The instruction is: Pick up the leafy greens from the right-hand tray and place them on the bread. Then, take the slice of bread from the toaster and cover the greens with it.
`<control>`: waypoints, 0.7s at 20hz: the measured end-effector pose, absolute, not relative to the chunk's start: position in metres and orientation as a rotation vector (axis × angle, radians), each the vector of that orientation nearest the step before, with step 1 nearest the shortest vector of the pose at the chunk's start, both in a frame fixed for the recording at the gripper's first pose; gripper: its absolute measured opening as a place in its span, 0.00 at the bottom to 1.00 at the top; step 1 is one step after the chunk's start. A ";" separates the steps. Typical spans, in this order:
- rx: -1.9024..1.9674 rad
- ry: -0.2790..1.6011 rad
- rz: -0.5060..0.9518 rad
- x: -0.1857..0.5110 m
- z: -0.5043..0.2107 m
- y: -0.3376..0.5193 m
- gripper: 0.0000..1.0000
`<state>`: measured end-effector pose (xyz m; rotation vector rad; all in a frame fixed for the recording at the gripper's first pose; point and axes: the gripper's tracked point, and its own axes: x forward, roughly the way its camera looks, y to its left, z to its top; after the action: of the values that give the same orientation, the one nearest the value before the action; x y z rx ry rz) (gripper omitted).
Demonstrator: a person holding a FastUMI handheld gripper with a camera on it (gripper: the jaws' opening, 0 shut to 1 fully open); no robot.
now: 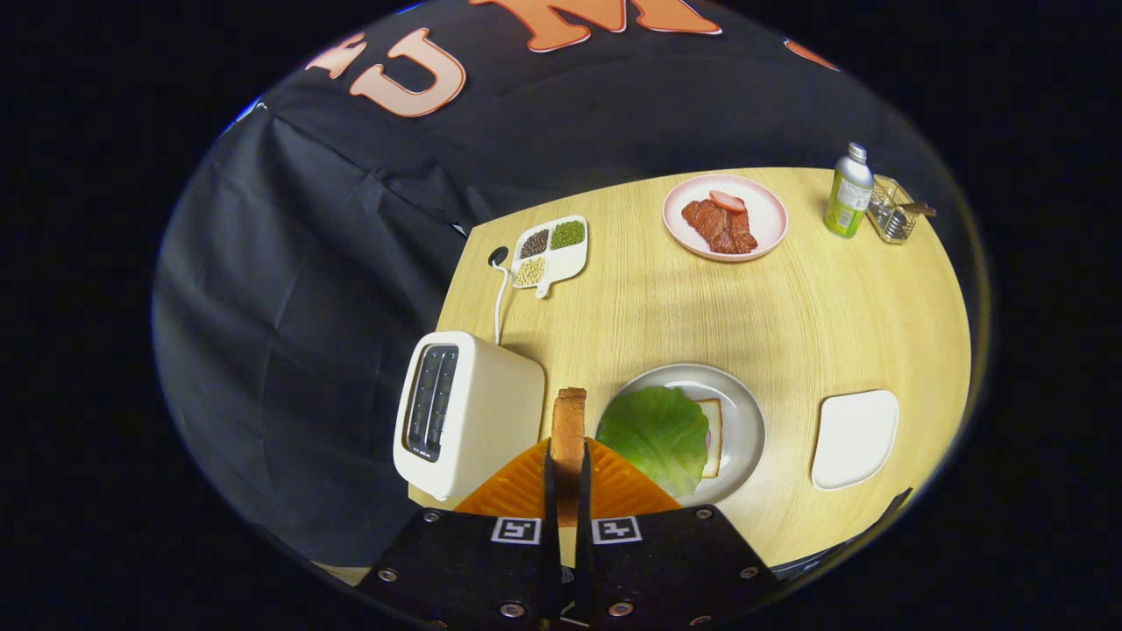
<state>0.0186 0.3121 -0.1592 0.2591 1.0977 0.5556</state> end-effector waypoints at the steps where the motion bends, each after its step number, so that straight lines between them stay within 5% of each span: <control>1: 0.286 1.104 0.567 0.019 -0.168 0.309 0.07; 14: 0.460 1.166 0.668 0.024 -0.259 0.268 0.10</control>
<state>0.0238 0.2675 -0.2592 0.4597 1.1660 0.6683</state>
